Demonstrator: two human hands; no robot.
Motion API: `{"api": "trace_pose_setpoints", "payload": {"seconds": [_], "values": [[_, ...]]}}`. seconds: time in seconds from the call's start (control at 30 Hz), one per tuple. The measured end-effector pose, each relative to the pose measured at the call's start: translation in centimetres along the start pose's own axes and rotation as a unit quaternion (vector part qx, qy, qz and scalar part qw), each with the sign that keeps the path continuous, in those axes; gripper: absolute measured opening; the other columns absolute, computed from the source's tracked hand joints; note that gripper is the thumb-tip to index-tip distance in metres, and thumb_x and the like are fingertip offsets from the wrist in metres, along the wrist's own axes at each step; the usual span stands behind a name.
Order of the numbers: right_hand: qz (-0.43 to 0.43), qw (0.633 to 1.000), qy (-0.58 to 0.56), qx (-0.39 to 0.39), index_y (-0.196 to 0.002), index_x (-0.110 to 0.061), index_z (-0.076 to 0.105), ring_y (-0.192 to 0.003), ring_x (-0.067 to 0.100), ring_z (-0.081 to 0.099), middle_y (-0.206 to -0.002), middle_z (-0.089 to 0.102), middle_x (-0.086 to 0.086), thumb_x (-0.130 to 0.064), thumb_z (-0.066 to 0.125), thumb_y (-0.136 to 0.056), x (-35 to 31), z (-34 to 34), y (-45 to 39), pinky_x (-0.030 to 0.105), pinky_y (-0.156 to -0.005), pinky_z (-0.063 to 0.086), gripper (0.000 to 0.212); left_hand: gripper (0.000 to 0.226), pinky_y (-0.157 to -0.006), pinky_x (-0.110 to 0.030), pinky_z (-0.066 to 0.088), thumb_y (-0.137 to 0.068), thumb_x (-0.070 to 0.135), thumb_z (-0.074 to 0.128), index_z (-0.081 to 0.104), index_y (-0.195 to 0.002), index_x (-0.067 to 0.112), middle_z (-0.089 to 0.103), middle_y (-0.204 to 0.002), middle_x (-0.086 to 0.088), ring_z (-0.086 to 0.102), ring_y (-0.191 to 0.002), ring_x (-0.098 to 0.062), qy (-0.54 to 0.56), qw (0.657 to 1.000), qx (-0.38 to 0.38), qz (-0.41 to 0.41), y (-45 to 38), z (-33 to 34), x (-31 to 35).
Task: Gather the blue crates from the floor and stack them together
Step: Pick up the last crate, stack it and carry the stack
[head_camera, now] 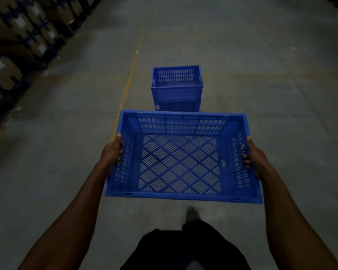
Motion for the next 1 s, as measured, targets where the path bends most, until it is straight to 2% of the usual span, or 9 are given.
{"api": "trace_pose_setpoints", "payload": {"seconds": [0.2, 0.37, 0.53, 0.83, 1.0], "values": [[-0.01, 1.0, 0.015, -0.014, -0.085, -0.017, 0.049, -0.046, 0.013, 0.027, -0.062, 0.039, -0.002, -0.075, 0.046, -0.085, -9.7, 0.7, -11.8, 0.026, -0.045, 0.028, 0.058, 0.053, -0.046, -0.028, 0.033, -0.094, 0.067, 0.05, 0.056, -0.085, 0.015, 0.044, -0.059, 0.002, 0.035, -0.042, -0.015, 0.012, 1.0, 0.022, -0.001, -9.8, 4.9, 7.1], [-0.011, 1.0, 0.018, -0.02, -0.085, -0.016, 0.049, -0.046, 0.014, 0.028, -0.062, 0.038, -0.001, -0.073, 0.045, -0.086, -16.7, 3.2, -21.7, 0.027, -0.046, 0.027, 0.058, 0.049, -0.047, -0.029, 0.033, -0.1, 0.058, 0.046, 0.064, -0.101, 0.013, 0.046, -0.067, -0.001, 0.037, -0.045, -0.013, 0.019, 1.0, 0.02, 0.012, -19.1, 7.8, 11.7], [-0.01, 0.999, 0.03, -0.012, -0.087, -0.015, 0.05, -0.048, 0.014, 0.029, -0.062, 0.04, 0.0, -0.072, 0.044, -0.088, -22.9, 7.5, -31.5, 0.029, -0.047, 0.028, 0.058, 0.05, -0.048, -0.029, 0.034, -0.102, 0.055, 0.045, 0.064, -0.107, 0.009, 0.048, -0.07, -0.003, 0.039, -0.047, -0.015, 0.016, 0.999, 0.022, 0.022, -30.7, 10.1, 16.4], [-0.014, 1.0, 0.023, 0.007, -0.089, -0.012, 0.051, -0.049, 0.017, 0.034, -0.065, 0.043, 0.002, -0.068, 0.044, -0.091, -33.4, 13.6, -45.1, 0.03, -0.048, 0.033, 0.056, 0.056, -0.048, -0.028, 0.036, -0.102, 0.055, 0.045, 0.066, -0.111, 0.004, 0.047, -0.068, -0.004, 0.04, -0.048, -0.019, -0.015, 1.0, 0.017, 0.021, -49.1, 12.4, 26.3], [-0.009, 1.0, 0.025, 0.005, -0.087, -0.013, 0.051, -0.05, 0.017, 0.034, -0.064, 0.042, 0.002, -0.068, 0.043, -0.092, -38.3, 15.8, -53.3, 0.031, -0.049, 0.032, 0.056, 0.053, -0.049, -0.03, 0.036, -0.1, 0.055, 0.049, 0.066, -0.101, 0.005, 0.049, -0.066, -0.005, 0.041, -0.048, -0.021, -0.013, 0.999, 0.032, 0.014, -57.7, 14.7, 30.3]]}}
Point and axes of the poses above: each hand's wrist, its own y-axis away from the middle knuckle, its own z-axis out of the palm, x = y × z, the point moved 1 cm from there along -y, towards the middle knuckle
